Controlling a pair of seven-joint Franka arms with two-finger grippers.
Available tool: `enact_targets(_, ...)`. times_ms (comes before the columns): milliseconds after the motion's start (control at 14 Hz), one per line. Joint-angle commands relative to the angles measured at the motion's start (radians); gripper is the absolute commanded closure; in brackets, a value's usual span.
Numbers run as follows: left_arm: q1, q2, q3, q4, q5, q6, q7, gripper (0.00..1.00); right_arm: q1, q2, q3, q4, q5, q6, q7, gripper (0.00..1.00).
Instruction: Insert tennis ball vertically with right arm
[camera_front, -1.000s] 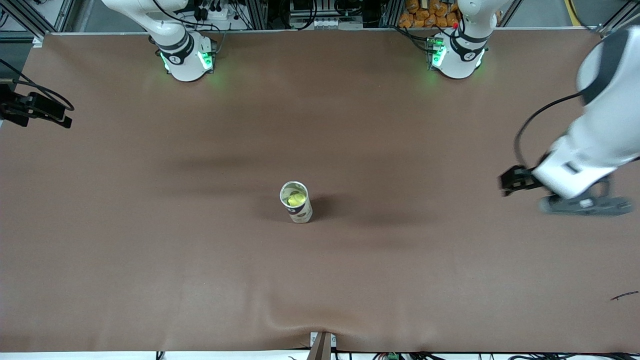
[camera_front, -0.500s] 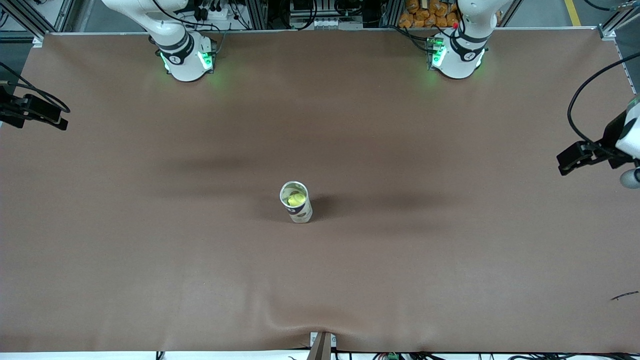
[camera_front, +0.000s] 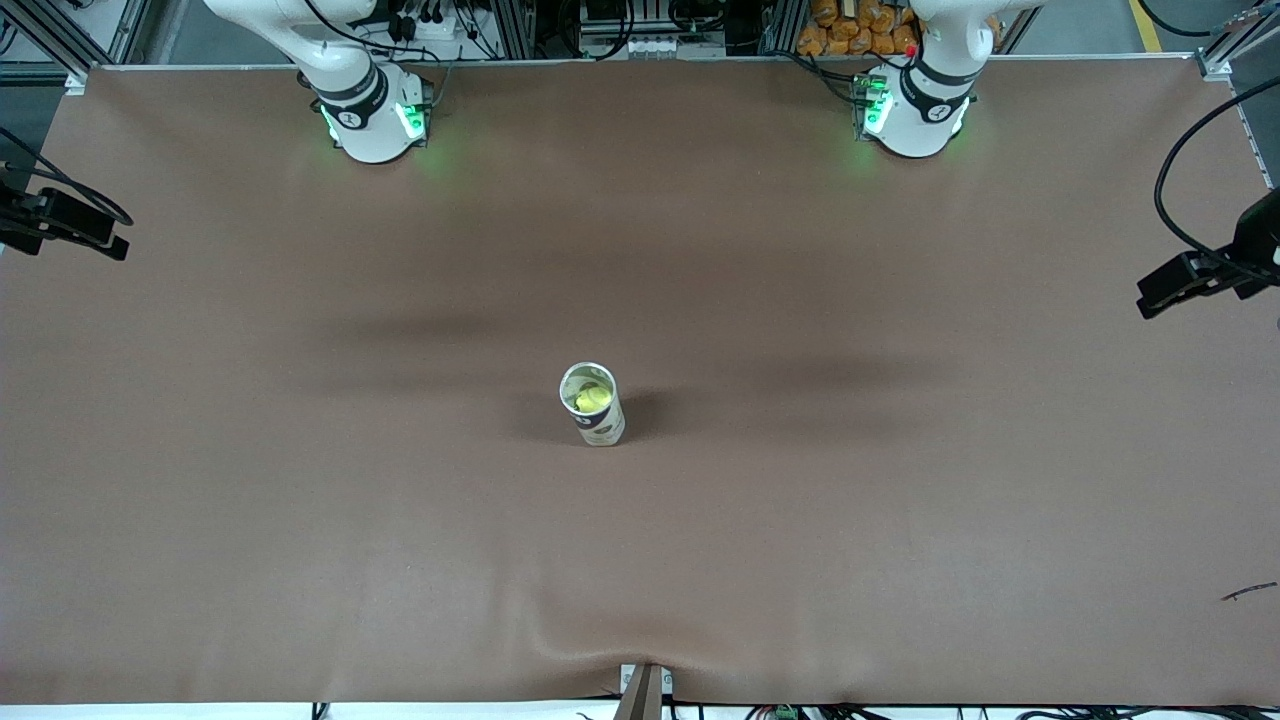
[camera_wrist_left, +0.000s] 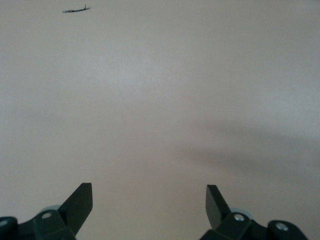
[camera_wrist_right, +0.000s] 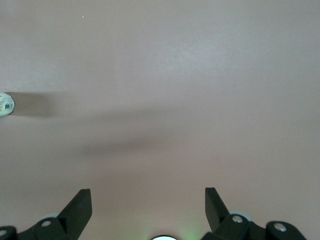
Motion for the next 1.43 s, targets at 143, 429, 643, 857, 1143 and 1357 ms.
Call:
enact_targets(143,-0.129,-0.151,0.158,-0.210,-0.054,0.111,0.080,0.00,-0.006,0.006,0.008,0.021,-0.006,-0.025,0.003,0.00)
enact_targets(429,-0.158,-0.208,0.154,-0.238,-0.082,0.086,0.084,0.00,-0.006,0.006,0.008,0.021,-0.006,-0.032,0.003,0.00)
enact_targets(643,-0.172,-0.223,0.120,-0.232,-0.102,0.015,0.082,0.00,-0.006,0.006,0.008,0.021,-0.006,-0.032,0.003,0.00)
enact_targets(857,-0.172,-0.242,0.088,-0.226,-0.112,-0.002,0.079,0.00,-0.005,0.006,0.008,0.021,-0.006,-0.032,0.003,0.00)
enact_targets(1143,-0.161,-0.240,0.097,-0.177,-0.135,-0.069,0.087,0.00,-0.005,0.006,0.008,0.021,-0.006,-0.032,0.003,0.00)
enact_targets(1357,-0.159,-0.240,0.115,-0.134,-0.136,-0.115,0.087,0.00,-0.003,0.005,0.011,0.021,-0.006,-0.032,0.003,0.00)
